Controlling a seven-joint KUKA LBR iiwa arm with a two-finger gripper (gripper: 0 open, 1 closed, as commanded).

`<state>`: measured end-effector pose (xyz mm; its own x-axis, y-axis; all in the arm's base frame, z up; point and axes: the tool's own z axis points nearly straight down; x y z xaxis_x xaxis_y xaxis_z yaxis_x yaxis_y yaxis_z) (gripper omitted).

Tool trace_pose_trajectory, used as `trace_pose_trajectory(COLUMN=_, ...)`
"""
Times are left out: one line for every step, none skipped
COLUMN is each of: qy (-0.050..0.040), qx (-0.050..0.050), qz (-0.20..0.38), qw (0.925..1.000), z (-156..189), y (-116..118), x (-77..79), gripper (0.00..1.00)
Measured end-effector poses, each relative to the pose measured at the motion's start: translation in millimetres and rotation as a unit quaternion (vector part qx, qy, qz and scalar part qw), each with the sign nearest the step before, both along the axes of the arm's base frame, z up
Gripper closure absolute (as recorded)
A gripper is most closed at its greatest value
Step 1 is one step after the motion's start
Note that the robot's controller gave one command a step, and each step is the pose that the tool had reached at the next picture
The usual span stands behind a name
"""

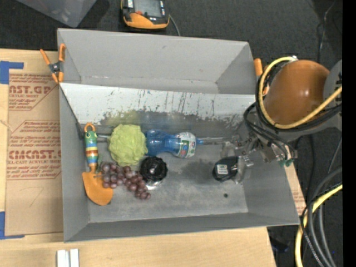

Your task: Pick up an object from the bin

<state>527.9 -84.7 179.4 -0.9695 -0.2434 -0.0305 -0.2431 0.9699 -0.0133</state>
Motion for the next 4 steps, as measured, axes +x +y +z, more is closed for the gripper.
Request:
trace_pose_trajectory(qy=0.0005, qx=-0.002, qz=0.099, qw=0.9951, z=-20.9, y=33.5, x=20.4, gripper=1.00)
trace_pose_trajectory(qy=0.0041, qx=0.000, qz=0.038, qw=0.9993, z=79.5, y=22.6, x=8.8, gripper=1.00)
trace_pose_trajectory(qy=0.0040, qx=-0.001, qz=0.067, qw=0.9978, z=85.6, y=24.6, x=16.8, gripper=1.00)
trace_pose_trajectory(qy=0.0043, qx=0.000, qz=0.065, qw=0.9979, z=81.0, y=24.0, x=15.6, gripper=1.00)
